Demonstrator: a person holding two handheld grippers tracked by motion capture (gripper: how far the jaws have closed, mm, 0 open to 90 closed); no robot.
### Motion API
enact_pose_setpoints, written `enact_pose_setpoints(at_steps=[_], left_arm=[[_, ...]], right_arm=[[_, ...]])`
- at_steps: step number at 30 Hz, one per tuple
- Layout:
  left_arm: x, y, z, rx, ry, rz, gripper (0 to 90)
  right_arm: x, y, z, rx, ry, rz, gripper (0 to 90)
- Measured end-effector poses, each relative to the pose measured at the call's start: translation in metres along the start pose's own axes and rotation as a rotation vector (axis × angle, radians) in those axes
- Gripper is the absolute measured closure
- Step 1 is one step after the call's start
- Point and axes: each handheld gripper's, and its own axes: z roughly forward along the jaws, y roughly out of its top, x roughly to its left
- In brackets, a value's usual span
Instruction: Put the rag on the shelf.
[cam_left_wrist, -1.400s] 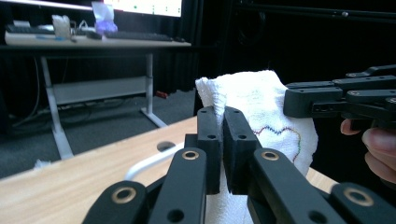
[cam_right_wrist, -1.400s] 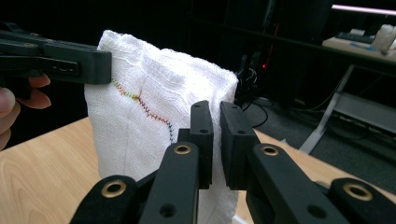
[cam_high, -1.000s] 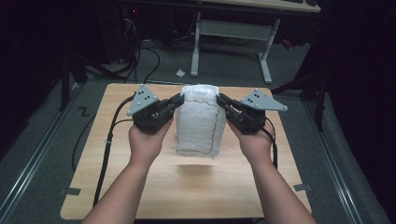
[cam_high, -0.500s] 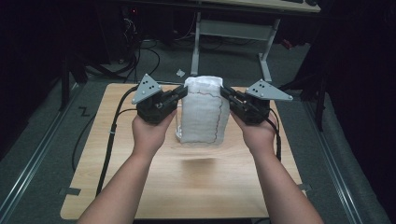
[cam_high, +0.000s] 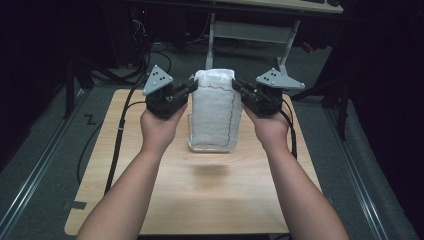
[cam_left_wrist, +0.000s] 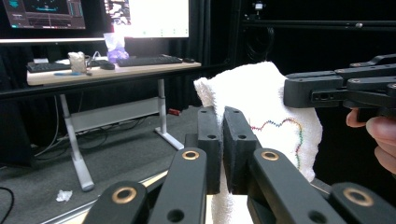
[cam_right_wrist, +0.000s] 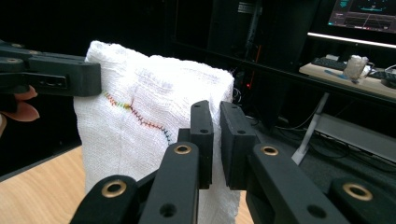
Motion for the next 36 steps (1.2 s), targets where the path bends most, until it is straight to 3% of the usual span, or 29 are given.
enact_pose_setpoints(at_steps=[9,17,20,25,27,30,34,36], left_arm=[[0.016,0.006,0.016,-0.018,0.021,0.003,86.7],[0.029,0.005,0.036,-0.026,0.032,-0.047,86.6],[0.035,0.004,0.051,-0.002,0.05,-0.05,86.7],[0.045,0.0,0.062,0.021,0.077,-0.049,86.6],[0.054,-0.006,0.07,0.041,0.079,-0.091,86.5],[0.059,-0.011,0.074,0.056,0.084,-0.112,86.5],[0.067,-0.026,0.088,0.125,0.104,-0.118,86.5],[0.067,-0.029,0.09,0.135,0.11,-0.116,86.5]], right_arm=[[-0.014,0.009,0.024,0.008,-0.013,0.012,84.7],[-0.029,0.009,0.042,0.007,-0.02,0.03,84.7],[-0.039,0.005,0.055,0.024,-0.032,0.037,84.7],[-0.049,-0.001,0.068,0.032,-0.008,0.055,84.6],[-0.051,-0.005,0.079,0.056,-0.017,0.041,84.6],[-0.054,-0.008,0.086,0.07,-0.017,0.044,84.6],[-0.059,-0.018,0.1,0.119,-0.019,0.033,84.5],[-0.062,-0.024,0.106,0.145,-0.008,0.036,84.5]])
